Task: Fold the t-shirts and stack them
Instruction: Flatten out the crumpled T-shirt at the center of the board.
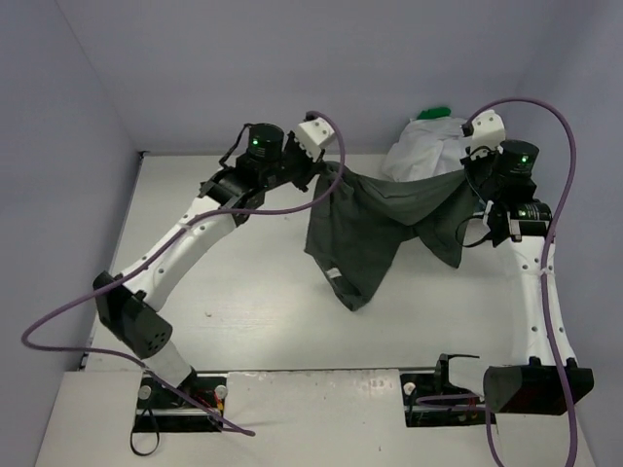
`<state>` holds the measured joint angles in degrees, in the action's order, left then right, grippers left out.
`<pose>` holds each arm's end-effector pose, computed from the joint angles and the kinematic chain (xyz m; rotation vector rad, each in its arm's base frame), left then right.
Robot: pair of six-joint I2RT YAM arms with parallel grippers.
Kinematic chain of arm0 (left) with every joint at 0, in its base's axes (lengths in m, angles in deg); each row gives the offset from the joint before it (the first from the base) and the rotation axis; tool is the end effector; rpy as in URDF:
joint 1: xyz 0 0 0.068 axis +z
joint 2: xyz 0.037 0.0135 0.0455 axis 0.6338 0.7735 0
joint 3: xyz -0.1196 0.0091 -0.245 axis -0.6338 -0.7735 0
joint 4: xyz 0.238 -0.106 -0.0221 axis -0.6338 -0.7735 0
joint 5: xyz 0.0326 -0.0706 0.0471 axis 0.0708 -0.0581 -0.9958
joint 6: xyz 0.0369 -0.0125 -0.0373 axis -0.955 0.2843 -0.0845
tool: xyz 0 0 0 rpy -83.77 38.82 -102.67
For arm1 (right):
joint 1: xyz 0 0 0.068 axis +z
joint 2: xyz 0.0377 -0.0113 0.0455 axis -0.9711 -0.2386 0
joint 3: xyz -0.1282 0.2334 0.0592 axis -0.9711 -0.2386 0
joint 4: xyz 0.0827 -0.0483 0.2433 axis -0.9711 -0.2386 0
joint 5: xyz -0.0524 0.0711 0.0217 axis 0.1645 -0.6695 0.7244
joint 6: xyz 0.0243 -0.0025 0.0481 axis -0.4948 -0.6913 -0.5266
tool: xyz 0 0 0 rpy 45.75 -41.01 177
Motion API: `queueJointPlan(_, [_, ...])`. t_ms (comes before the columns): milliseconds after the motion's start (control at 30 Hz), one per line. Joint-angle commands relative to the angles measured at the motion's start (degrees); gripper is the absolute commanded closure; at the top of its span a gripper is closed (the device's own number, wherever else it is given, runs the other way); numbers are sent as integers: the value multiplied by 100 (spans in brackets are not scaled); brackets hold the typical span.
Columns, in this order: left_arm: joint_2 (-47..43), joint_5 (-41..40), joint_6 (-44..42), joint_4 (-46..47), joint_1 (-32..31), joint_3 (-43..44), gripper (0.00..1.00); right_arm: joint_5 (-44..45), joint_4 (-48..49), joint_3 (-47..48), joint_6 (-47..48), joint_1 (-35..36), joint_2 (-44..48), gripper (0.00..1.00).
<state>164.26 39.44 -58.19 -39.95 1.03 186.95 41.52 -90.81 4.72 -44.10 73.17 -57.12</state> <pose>0.3031 -0.2524 0.4300 0.9226 1.5624 -0.6236 0.2719 -0.0152 0.4443 -0.3363 1.6727 -0.4107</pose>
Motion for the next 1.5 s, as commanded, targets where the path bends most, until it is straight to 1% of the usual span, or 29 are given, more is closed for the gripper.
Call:
queueJointPlan(0, [-566, 159, -142, 281, 226, -104, 100, -1018, -191, 120, -224, -5, 267, 100])
queueJointPlan(33, [-646, 194, -107, 263, 314, -104, 100, -1211, -279, 163, -259, -5, 276, 100])
queueJointPlan(100, [-900, 291, -89, 88, 577, 44, 100, -2140, -630, 181, -312, 47, 337, 100])
queueJointPlan(167, [-989, 344, -116, -88, 640, 220, 100, -2460, -753, 199, -330, 144, 364, 100])
queueJointPlan(233, [-1094, 344, -194, -272, 771, 422, 100, -2584, -815, 155, -277, 267, 486, 100])
queueJointPlan(267, [-1225, 361, -238, -386, 815, 580, 100, -2602, -833, 120, -233, 581, 548, 100])
queueJointPlan(367, [-1515, 379, -318, -580, 1000, 844, 100, -2523, -824, 111, -154, 969, 776, 100])
queueJointPlan(533, [-1999, 458, -633, -967, 1176, 1450, 100, -2795, -754, 321, -224, 997, 1119, 100])
queueJointPlan(733, [-2562, 757, -941, -1827, 1308, 1987, 100, -3032, -772, 708, -286, 997, 1453, 100])
queueJointPlan(933, [-3239, 1020, -1267, -2276, 1501, 1961, 100, -3436, -816, 910, -426, 962, 1883, 100])
queueJointPlan(1033, [-3652, 1135, -1363, -2399, 1519, 1865, 100, -3814, -859, 902, -505, 857, 2121, 100])
queueJointPlan(1167, [-4223, 1249, -1294, -2584, 1519, 1821, 100, -4165, -930, 797, -628, 751, 2359, 100])
queueJointPlan(1333, [-4618, 1310, -1039, -3120, 1519, 1690, 100, -4193, -956, 524, -637, 751, 2499, 100])
queueJointPlan(1367, [-4672, 1328, -1039, -3164, 1519, 1593, 100, -4167, -948, 428, -620, 751, 2508, 100])
queueJointPlan(1433, [-4812, 1337, -1100, -3244, 1528, 1059, 100, -4035, -939, 261, -506, 742, 2482, 100])
queueJointPlan(1467, [-4856, 1337, -1100, -3244, 1528, 1056, 100, -3982, -939, 199, -462, 742, 2482, 100])
